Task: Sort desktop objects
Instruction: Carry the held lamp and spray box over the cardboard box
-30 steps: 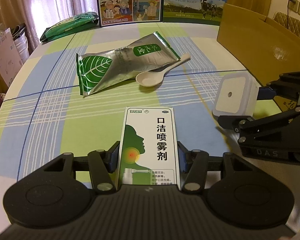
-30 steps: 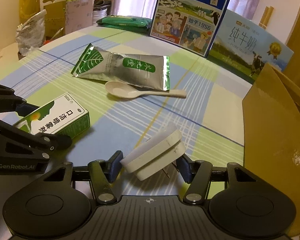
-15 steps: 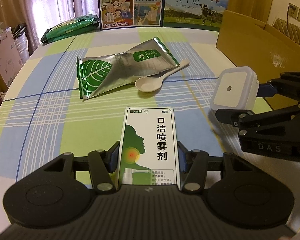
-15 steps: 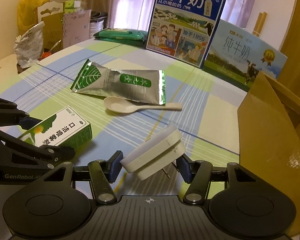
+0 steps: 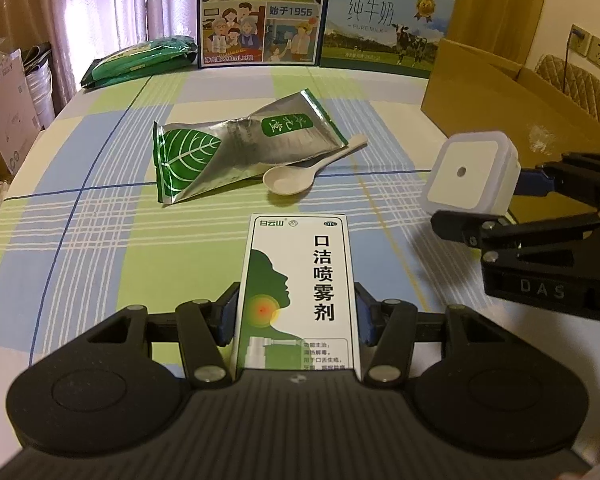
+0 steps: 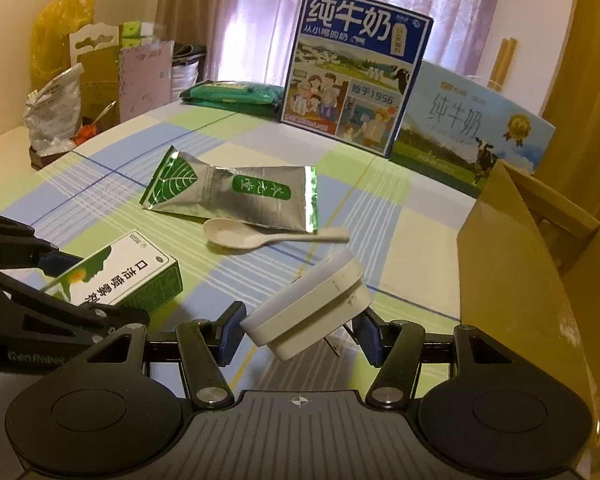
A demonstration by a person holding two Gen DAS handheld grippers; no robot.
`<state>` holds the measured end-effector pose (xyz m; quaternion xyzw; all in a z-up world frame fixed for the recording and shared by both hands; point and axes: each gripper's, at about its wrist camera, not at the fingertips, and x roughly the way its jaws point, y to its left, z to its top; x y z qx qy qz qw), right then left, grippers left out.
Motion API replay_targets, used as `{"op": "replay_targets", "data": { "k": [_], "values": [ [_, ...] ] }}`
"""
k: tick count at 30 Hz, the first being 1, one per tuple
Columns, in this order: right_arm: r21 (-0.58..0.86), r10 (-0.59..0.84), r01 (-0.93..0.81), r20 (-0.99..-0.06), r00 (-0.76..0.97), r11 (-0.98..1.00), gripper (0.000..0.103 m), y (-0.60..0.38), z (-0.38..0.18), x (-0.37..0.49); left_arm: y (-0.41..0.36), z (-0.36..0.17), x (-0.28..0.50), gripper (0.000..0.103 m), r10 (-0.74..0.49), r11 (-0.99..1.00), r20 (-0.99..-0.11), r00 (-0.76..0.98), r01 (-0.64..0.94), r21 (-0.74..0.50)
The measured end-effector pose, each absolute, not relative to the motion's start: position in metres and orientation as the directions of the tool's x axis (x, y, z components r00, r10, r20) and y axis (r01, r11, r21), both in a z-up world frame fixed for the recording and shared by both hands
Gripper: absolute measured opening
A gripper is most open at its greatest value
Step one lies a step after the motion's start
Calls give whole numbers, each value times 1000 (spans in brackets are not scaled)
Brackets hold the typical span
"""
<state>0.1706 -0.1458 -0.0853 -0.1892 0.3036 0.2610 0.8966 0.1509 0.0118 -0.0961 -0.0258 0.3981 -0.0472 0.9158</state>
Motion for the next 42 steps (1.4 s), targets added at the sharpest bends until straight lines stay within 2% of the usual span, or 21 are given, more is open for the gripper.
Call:
{"op": "replay_targets", "data": {
  "k": [31, 42],
  "values": [
    [-96, 357, -486, -559, 749, 869, 56, -200, -41, 98, -13, -24, 89, 50, -82, 997, -670, 738, 70, -44],
    [-7, 344, -398, -490, 801, 917, 56, -250, 29, 122, -58, 21, 101, 50, -146, 987, -621, 770, 153, -43]
  ]
}}
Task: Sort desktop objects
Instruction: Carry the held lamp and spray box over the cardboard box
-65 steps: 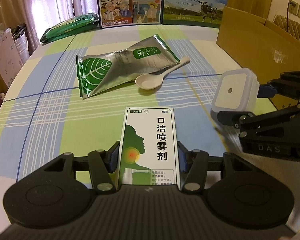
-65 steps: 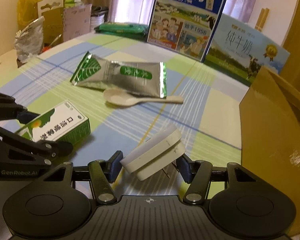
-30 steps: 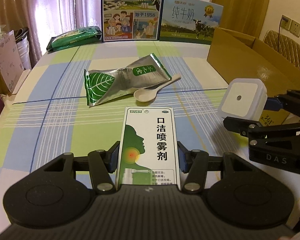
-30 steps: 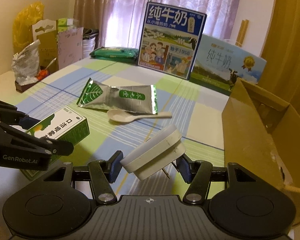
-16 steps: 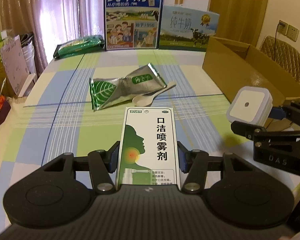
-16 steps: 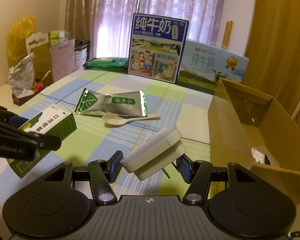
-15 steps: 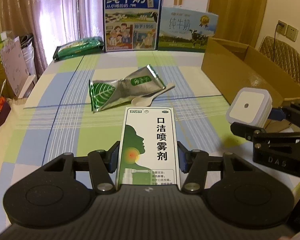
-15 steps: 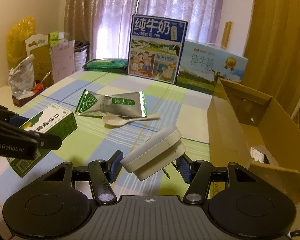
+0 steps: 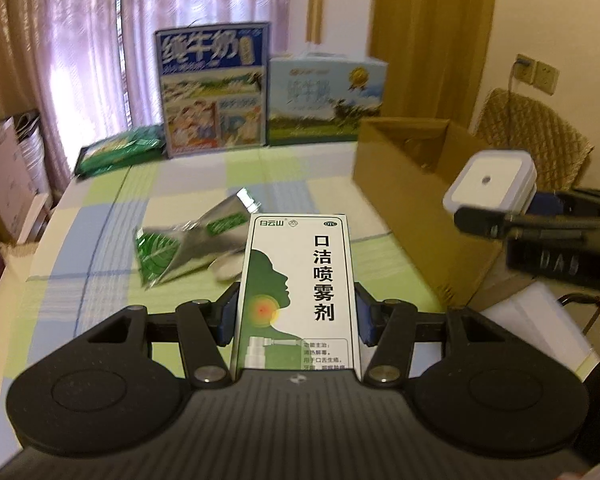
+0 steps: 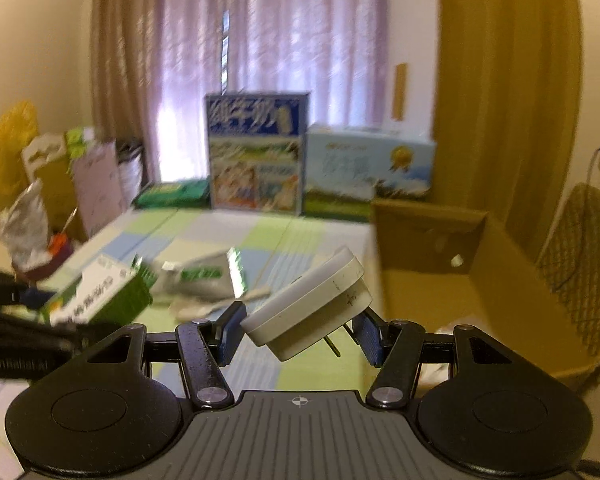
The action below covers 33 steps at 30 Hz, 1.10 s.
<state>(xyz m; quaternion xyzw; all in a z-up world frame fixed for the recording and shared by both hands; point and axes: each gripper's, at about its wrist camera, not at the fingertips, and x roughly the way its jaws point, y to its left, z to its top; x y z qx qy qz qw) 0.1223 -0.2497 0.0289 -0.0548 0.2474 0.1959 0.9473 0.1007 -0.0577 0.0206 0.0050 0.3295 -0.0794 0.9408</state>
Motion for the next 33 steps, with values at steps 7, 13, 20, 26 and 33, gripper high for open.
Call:
{"op": "replay_targets", "data": {
  "k": [7, 13, 20, 26, 33],
  "values": [
    [-25, 281, -330, -465, 840, 944, 56, -309, 67, 148, -115, 49, 126, 50, -237, 967, -589, 773, 245, -68],
    [-36, 213, -263, -488, 846, 964, 56, -364, 68, 168, -170, 61, 155, 50, -309, 944, -583, 751, 315, -94],
    [-31, 180, -229, -520, 835, 973, 56, -403, 55, 193, -221, 57, 193, 50, -356, 922, -603, 714, 373, -104],
    [-23, 177, -225, -542, 821, 974, 56, -418, 40, 212, -245, 40, 218, 50, -362, 916, -630, 687, 389, -102],
    [-21, 183, -235, -565, 805, 972, 56, -424, 24, 230, -260, 23, 234, 50, -368, 910, -652, 662, 399, -108]
  ]
}}
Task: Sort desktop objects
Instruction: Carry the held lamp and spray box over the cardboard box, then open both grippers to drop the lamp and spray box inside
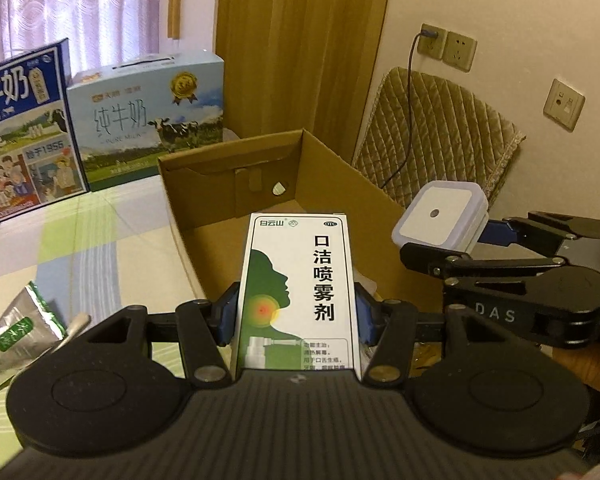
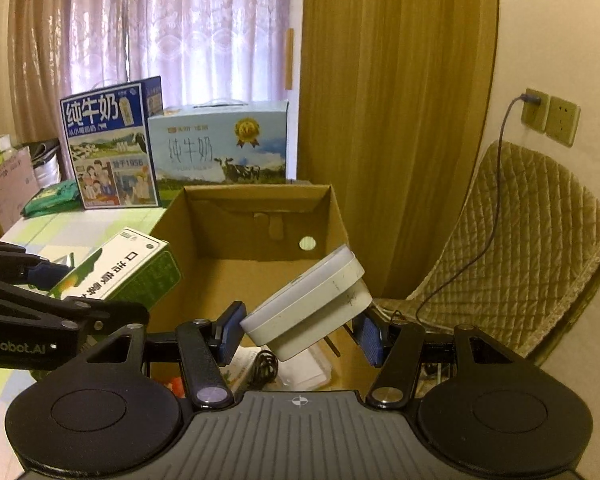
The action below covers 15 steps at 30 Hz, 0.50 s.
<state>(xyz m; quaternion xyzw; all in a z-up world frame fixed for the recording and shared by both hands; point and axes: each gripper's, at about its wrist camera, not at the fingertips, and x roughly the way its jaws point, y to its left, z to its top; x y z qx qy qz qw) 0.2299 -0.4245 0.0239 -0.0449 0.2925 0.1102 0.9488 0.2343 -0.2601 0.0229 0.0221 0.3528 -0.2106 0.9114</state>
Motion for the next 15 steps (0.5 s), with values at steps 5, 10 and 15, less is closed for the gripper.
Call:
{"op": "replay_targets", "data": {
  "k": [5, 10, 15],
  "values": [
    [-22, 180, -235, -570, 801, 972, 56, -428, 19, 236, -267, 16, 242, 50, -378, 907, -659, 651, 405, -121],
    [-28, 177, -235, -575, 799, 972, 56, -431, 16, 240, -270, 11, 251, 51, -386, 904, -661, 643, 406, -133],
    [-28, 174, -233, -582, 795, 972, 56, -433, 11, 243, -271, 6, 257, 51, -387, 906, -670, 633, 397, -148]
  ]
}}
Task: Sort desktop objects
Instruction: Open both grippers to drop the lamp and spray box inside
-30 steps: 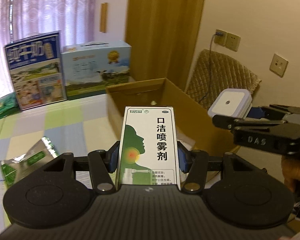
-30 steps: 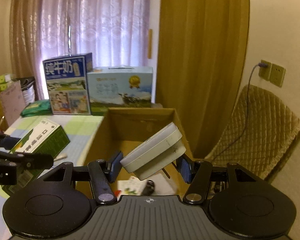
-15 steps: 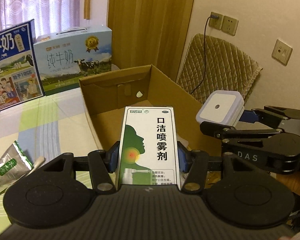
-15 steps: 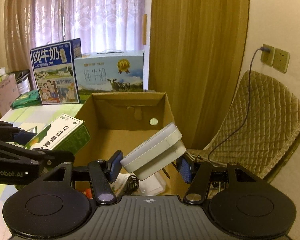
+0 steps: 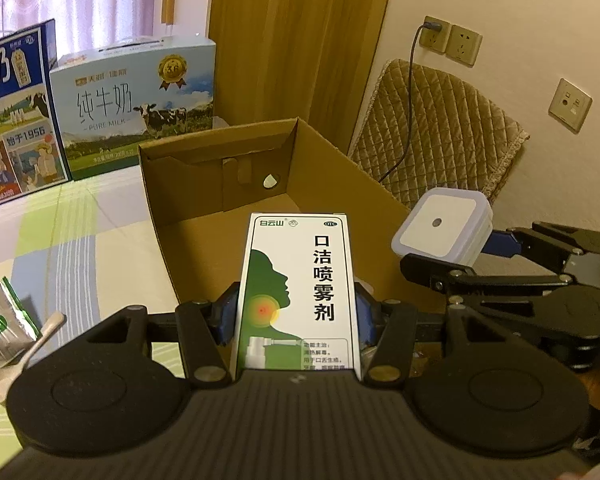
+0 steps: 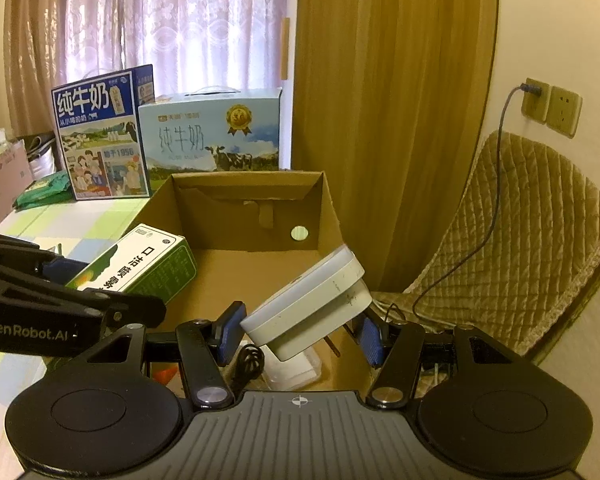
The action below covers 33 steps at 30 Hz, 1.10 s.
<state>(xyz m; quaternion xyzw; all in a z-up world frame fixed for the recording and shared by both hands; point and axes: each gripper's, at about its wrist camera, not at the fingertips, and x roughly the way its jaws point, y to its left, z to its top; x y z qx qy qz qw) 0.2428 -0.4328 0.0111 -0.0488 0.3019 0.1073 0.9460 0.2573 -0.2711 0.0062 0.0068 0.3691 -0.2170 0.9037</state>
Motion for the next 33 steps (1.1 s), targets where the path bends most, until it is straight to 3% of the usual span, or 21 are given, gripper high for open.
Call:
{"op": "replay_targets", "data": {
  "k": [21, 23, 25, 33],
  "values": [
    [12, 244, -294, -596, 765, 956, 56, -415, 8, 241, -218, 21, 245, 52, -333, 939, -636, 696, 307, -155],
    [22, 258, -303, -584, 769, 953, 60, -414, 10, 241, -213, 21, 242, 53, -330, 941, -637, 696, 300, -159],
    [26, 257, -297, -576, 776, 955, 70, -412, 13, 240, -209, 21, 239, 56, -325, 943, -636, 699, 293, -160],
    [42, 246, -266, -537, 807, 963, 75, -420, 30, 224, -184, 25, 222, 60, -303, 952, -630, 715, 256, -167]
  ]
}}
